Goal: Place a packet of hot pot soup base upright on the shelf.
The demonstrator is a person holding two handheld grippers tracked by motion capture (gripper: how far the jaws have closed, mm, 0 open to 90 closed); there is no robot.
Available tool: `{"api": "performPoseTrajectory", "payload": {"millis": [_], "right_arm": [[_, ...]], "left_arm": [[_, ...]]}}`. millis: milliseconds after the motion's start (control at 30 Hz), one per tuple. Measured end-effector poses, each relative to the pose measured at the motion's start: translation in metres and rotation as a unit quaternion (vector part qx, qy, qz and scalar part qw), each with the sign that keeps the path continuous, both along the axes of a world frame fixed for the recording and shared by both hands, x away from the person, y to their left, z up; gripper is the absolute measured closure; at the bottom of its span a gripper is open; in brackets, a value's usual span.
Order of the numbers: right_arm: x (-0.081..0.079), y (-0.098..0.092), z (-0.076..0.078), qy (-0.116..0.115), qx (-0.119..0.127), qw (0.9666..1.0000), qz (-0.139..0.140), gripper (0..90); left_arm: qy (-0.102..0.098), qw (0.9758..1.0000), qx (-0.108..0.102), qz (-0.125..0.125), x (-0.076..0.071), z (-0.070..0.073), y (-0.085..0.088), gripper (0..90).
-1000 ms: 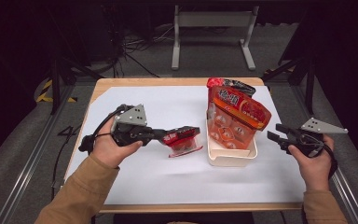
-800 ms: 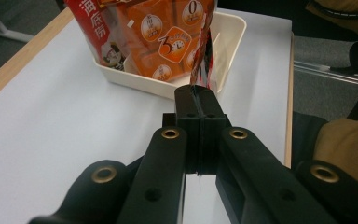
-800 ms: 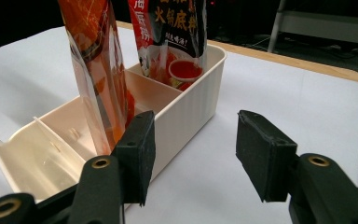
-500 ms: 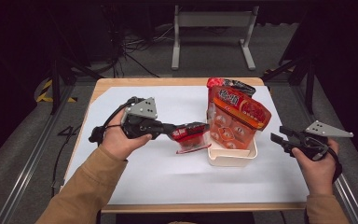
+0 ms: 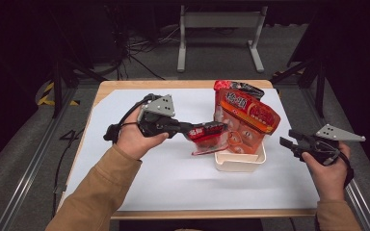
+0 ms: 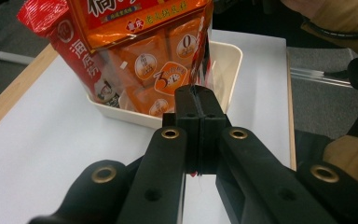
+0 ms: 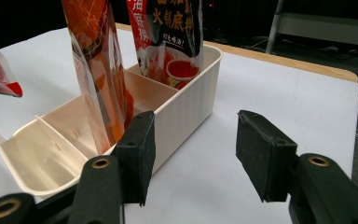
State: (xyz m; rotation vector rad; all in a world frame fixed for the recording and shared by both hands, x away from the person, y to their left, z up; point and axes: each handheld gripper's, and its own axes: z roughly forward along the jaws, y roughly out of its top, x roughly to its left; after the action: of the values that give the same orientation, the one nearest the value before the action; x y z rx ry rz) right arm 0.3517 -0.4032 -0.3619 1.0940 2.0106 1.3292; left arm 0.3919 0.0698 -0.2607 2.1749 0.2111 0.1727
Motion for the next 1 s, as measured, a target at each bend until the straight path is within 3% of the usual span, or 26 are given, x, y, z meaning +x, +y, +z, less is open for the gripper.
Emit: {"api": "performPoseTrajectory", "payload": {"millis": [733,1000], "right_arm": [[0.003,-0.001,-0.001,-0.001,0.005,1.0,0.003,47.5],[0.003,-0.002,-0.002,0.0,0.006,1.0,0.003,47.5]], "left_arm": [[-0.008,0.9986,-0.027,-0.045,0.004,0.003,-0.045,90.0],[-0.009,0.9983,-0.029,-0.05,0.006,0.002,-0.061,90.0]]}}
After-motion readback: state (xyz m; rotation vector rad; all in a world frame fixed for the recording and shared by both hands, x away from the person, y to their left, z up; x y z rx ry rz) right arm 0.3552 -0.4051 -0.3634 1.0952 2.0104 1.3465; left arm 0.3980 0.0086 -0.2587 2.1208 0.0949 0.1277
